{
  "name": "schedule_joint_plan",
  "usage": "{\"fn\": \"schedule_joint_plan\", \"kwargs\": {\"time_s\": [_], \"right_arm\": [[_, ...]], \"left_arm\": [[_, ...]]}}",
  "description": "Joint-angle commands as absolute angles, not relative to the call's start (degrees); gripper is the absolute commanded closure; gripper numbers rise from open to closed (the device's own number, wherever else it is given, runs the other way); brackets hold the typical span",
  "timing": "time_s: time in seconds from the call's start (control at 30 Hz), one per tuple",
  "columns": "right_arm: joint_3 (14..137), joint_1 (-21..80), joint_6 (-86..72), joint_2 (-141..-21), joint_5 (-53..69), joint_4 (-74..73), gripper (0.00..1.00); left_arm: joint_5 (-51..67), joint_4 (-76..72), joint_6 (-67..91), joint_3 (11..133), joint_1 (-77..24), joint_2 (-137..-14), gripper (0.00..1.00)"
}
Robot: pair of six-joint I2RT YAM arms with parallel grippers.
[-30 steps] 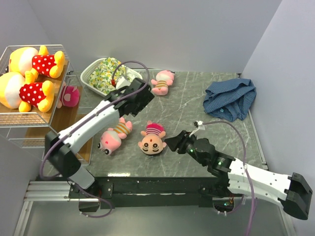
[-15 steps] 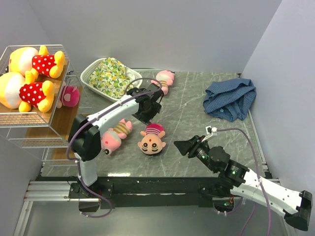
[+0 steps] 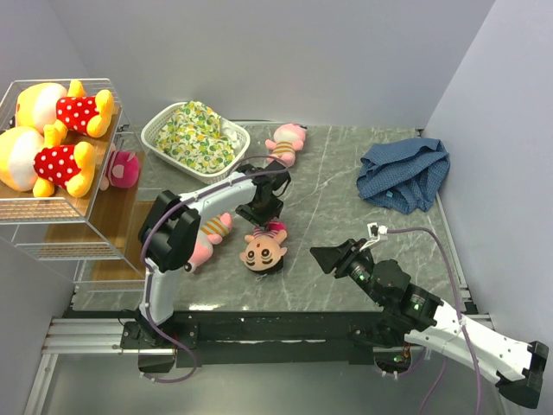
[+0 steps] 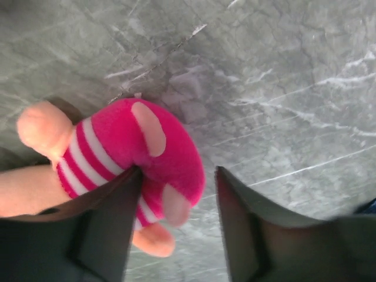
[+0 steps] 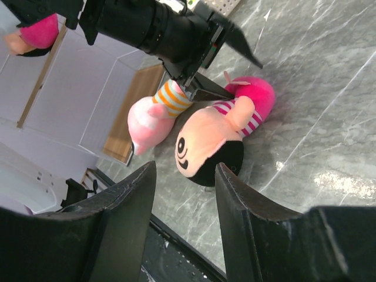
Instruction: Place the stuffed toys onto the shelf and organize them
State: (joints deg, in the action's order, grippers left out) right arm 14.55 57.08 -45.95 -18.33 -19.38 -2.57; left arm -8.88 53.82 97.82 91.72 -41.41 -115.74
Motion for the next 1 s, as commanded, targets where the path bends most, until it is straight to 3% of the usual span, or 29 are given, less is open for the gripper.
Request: {"fn": "schedule_joint_plan", "kwargs": {"time_s": [0.0, 0.03, 0.07, 0.33, 0.4, 0.43, 0.6, 0.8, 0.97], "right_arm": [[14.9, 57.0, -44.7, -17.1, -21.5, -2.3, 0.48], [15.0, 56.9, -44.6, -17.1, -21.6, -2.3, 0.48], [15.0, 57.0, -44.6, -17.2, -21.6, -2.2, 0.48], [15.4, 57.0, -44.6, -18.3, -21.3, -0.4, 0.48], [15.4, 57.0, -44.6, -18.2, -21.1, -0.4, 0.48], [15.6, 57.0, -44.8, -18.0, -21.1, -0.5, 0.48], [16.5, 57.0, -44.6, -16.4, -21.4, -1.0, 0.48], [18.8, 57.0, -43.5, -15.3, -23.2, -2.4, 0.47], [20.7, 57.0, -42.2, -15.9, -24.5, -3.0, 0.44]], "left_arm": [[-10.3, 54.6, 96.0, 91.4, -42.3, -115.1, 0.5], [-11.7, 54.7, 95.6, 91.3, -43.0, -114.5, 0.59], [-12.6, 55.7, 96.1, 91.1, -43.5, -113.2, 0.61], [-13.1, 53.8, 95.5, 83.3, -47.5, -110.5, 0.6], [-12.4, 52.9, 94.7, 81.7, -47.7, -110.7, 0.69], [-12.5, 53.0, 94.6, 81.2, -47.9, -110.5, 0.87], [-20.2, 53.3, 91.2, 84.2, -49.4, -107.6, 0.98], [-34.8, 57.6, 75.8, 95.8, -52.7, -105.7, 0.99], [-52.0, 57.2, 60.9, 94.8, -57.0, -102.0, 0.99]]}}
